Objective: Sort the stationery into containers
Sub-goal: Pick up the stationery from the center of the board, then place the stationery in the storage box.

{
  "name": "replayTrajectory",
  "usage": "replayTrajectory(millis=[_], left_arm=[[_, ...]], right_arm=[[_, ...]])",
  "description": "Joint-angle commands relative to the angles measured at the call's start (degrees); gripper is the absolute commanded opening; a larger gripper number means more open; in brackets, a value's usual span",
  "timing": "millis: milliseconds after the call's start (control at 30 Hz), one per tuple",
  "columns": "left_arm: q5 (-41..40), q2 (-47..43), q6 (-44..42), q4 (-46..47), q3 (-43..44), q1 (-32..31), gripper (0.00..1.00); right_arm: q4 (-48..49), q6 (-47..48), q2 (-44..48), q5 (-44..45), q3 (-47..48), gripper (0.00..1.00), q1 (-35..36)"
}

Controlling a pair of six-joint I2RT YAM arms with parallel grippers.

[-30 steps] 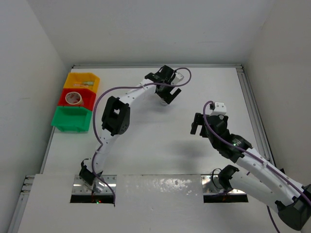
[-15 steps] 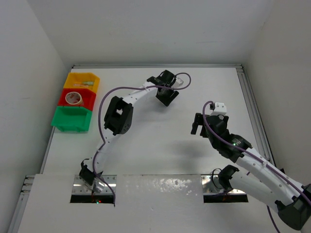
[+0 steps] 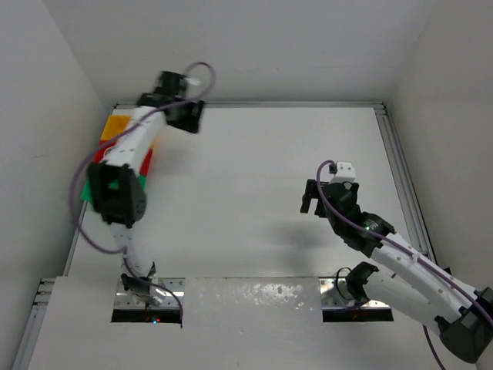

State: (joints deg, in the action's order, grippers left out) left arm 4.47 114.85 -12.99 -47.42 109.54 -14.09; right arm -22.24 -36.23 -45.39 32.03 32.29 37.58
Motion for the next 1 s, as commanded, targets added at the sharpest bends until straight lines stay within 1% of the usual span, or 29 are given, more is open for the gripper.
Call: replayTrajectory(millis=[0,33,67,100,133,200,233,333,400,600,700,833,967], left_arm=[[-1.21,-17.79,0.43,-0.92,-9.49,13.97,0.00],[-1.57,-19.73,0.25,-0.83,-11.52,19.39,0.00],[-1.74,-23.14,-0.36,-0.75,-15.37,21.71,0.00],[-1.48,-24.57,-0.63,-0.57,-17.49,23.91,0.00],[-1.05,-25.54,-1.06,-0.40,-19.34,27.93,0.00],[-0.17,-26.95,-1.77,-0.22,-24.00,31.21,0.00],[0.27,-27.04,-1.86,-0.22,-25.15,34.44,0.00],[2.82,-27.83,-1.51,4.42,-31.99,39.90,0.00],[2.83,-27.49,-1.94,6.19,-34.03,41.68,0.00],[2.47,-25.82,-2.74,9.88,-36.41,43.88,0.00],[1.60,-23.89,-3.44,13.22,-37.73,44.23,0.00],[1.77,-21.08,-3.44,15.33,-38.25,44.23,0.00],[1.86,-18.09,-3.09,15.60,-37.82,44.32,0.00]], right_arm=[[6.75,2.21,-1.98,-1.44,-0.57,0.97,-0.14],[7.38,2.65,-2.68,-2.58,-0.13,0.97,-0.23],[8.34,3.44,-4.08,-2.85,0.14,0.97,-0.40],[8.96,3.88,-4.88,-3.90,0.49,0.97,-0.32],[9.40,4.32,-5.58,-4.60,1.19,0.97,-0.40],[10.72,5.55,-7.43,-6.53,2.33,0.97,-0.58],[11.07,6.34,-7.96,-7.15,2.86,0.97,-0.58],[11.17,6.78,-9.72,-8.73,4.62,0.97,-0.76],[11.25,6.70,-9.90,-9.35,5.23,0.97,-0.84],[10.73,5.38,-8.32,-9.18,4.62,0.97,-0.76],[9.06,3.45,-7.35,-8.92,4.71,0.96,-0.76],[7.83,2.83,-6.56,-8.22,5.41,0.96,-0.76],[6.60,2.39,-6.21,-7.33,6.20,0.95,-0.76]])
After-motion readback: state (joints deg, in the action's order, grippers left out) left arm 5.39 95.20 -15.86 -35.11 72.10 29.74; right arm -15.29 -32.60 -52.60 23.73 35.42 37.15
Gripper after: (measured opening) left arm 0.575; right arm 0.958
